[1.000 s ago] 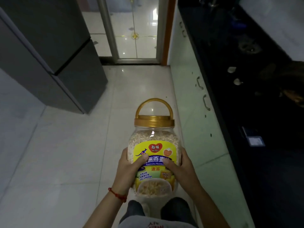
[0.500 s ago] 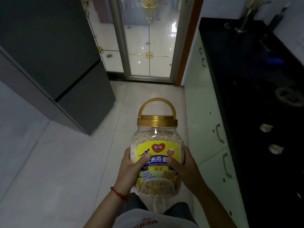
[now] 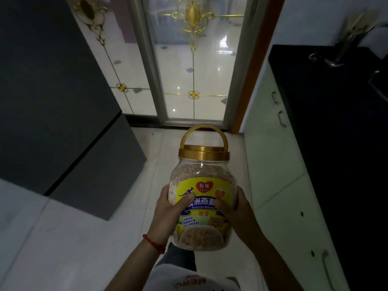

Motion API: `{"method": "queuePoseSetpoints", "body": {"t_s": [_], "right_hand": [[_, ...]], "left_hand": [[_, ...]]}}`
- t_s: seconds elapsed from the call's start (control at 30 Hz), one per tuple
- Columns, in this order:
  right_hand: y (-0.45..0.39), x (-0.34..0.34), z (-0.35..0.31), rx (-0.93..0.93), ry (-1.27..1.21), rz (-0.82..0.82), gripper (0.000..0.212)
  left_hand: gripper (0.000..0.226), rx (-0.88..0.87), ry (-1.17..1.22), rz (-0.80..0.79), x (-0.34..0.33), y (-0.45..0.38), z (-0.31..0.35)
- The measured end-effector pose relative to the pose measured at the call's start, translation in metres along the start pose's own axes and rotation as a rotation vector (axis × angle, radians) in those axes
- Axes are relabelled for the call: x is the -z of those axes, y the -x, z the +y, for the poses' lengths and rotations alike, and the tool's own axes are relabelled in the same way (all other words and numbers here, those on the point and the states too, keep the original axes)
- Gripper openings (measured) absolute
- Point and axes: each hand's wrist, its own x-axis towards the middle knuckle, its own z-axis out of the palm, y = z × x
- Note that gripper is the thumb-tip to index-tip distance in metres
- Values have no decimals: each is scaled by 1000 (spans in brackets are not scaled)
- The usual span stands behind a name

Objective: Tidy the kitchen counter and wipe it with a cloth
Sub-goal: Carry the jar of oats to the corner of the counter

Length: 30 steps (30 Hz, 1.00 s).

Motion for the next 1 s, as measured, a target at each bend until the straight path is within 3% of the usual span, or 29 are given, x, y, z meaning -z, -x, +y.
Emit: {"method": "queuePoseSetpoints", "body": {"t_s": [0.17,0.57,0.83,1.0], "right_hand": [[-80,13,-44,26,33,104,118],[-272,107,-101,30,-7,204,112],[-388,189,-163,52,-29,166,90],[-442,226,-180,43,-42,237,95]], "left_hand": [[118,-13,-34,-54,-15,-91,60],[120,-1,-97,-161,-115,-294,133],[115,-16,-80,-158,-197,-402,192],[126,-24,-124,-210,-238,-468,213]]}}
